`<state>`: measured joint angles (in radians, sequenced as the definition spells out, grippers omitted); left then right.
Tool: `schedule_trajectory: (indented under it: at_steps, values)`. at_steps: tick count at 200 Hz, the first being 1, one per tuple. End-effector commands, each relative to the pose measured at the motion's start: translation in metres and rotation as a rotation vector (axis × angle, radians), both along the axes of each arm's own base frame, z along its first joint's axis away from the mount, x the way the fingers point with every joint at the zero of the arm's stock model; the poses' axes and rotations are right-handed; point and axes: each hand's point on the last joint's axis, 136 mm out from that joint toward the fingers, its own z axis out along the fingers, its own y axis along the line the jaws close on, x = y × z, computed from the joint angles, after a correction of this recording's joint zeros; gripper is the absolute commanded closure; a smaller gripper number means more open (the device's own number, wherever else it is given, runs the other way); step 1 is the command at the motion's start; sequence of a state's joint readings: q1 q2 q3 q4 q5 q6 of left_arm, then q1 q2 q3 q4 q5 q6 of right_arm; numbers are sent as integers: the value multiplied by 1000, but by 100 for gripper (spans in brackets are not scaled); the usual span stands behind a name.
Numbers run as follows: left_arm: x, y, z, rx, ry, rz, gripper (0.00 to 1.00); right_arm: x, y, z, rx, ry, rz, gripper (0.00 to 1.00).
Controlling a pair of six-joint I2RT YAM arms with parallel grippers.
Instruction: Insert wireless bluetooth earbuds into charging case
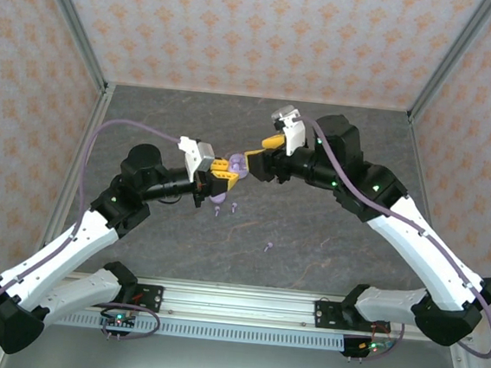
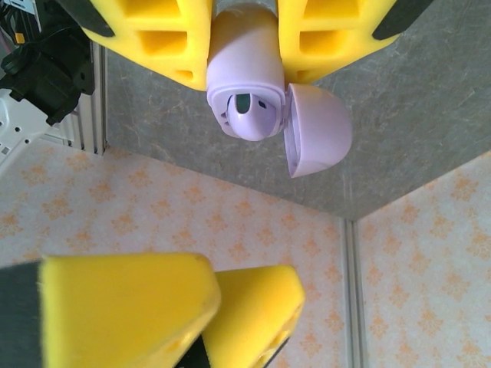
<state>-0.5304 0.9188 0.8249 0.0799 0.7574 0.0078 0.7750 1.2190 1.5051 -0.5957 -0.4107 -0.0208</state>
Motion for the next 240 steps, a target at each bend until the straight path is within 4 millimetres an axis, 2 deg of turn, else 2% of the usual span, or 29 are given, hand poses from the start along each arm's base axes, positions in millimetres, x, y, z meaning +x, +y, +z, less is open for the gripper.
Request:
schedule_trajectory:
  at_steps: [1,4,11,47,94,126,143,165,240]
  values:
    - [1,6,12,-28,-59,44,100,10,-27,-30,-38,124,-155,38]
    - [1,6,12,-27,-61,48,100,8,-33,-28,-27,124,-171,38]
    - [1,8,12,-24,-67,59,100,9,-41,-39,-34,161,-207,38]
    - [2,14,12,-10,-87,95,100,5,-65,-118,-117,391,-356,38]
    - [1,17,13,-3,-98,107,100,-15,-70,-220,-164,696,-460,35]
    - [3,16,12,-1,-95,107,100,-26,-71,-277,-230,835,-500,40]
    - [3,15,10,1,-91,104,100,-31,-70,-298,-275,887,-496,44]
    - [4,15,10,1,-88,104,100,-36,-66,-317,-330,925,-489,46]
    - [6,15,8,12,-79,109,100,-44,-54,-358,-450,976,-476,51]
